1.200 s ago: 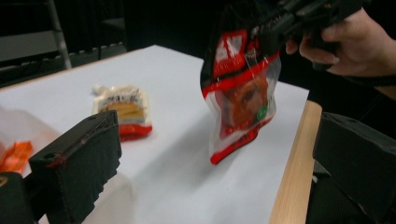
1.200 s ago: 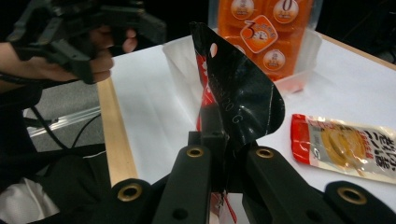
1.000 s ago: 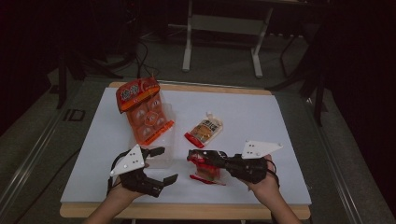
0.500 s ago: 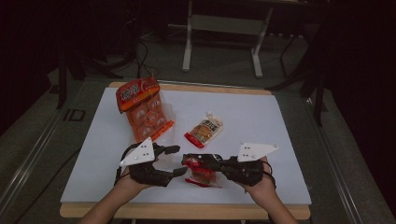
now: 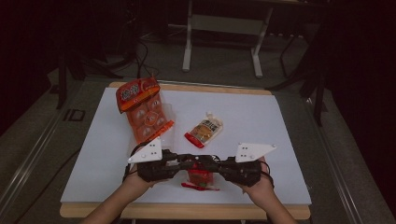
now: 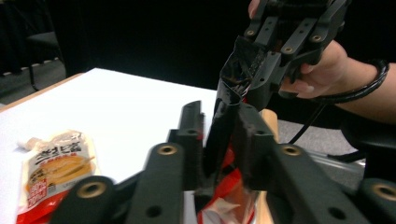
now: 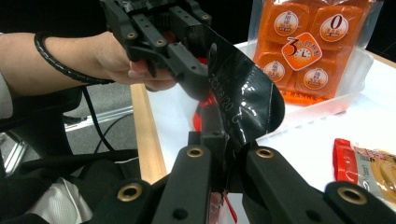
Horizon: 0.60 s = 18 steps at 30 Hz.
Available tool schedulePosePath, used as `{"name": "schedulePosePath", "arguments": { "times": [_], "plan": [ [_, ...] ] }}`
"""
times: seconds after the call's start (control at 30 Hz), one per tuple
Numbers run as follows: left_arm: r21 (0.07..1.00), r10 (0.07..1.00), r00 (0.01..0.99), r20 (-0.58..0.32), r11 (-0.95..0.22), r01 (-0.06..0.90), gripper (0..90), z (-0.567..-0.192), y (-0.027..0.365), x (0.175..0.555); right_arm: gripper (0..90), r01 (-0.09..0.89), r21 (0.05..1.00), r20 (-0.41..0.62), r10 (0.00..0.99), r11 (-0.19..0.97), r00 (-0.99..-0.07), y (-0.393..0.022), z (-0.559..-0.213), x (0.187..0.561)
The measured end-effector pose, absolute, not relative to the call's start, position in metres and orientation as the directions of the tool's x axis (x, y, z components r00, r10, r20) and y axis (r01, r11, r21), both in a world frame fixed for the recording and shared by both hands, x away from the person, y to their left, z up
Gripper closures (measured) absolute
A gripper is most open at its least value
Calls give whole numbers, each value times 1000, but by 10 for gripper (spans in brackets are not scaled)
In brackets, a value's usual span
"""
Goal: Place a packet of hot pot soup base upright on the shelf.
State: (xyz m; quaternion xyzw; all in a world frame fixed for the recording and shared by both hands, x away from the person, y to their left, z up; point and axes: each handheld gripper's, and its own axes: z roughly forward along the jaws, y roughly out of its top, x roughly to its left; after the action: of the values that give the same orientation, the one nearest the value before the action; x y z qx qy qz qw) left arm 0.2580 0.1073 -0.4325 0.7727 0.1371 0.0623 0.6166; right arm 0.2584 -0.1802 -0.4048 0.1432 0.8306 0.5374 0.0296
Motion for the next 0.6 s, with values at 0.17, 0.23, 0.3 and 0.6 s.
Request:
{"name": "schedulePosePath", "arguments": {
  "times": [0.17,0.23,0.3,0.6],
  "plan": [
    [972,260,964,-59,-207,115,863,-433,109,260,899,226,902,129,269,369,-954,-183,-408,262],
    [972,251,967,-42,-212,97,872,-432,110,261,897,234,902,138,272,363,-953,-183,-408,263],
    [973,247,968,-32,-213,87,876,-430,111,261,888,231,906,135,274,355,-952,-182,-408,263],
    [979,273,962,15,-199,41,878,-420,128,266,623,238,918,130,326,317,-936,-188,-404,265]
  ]
}}
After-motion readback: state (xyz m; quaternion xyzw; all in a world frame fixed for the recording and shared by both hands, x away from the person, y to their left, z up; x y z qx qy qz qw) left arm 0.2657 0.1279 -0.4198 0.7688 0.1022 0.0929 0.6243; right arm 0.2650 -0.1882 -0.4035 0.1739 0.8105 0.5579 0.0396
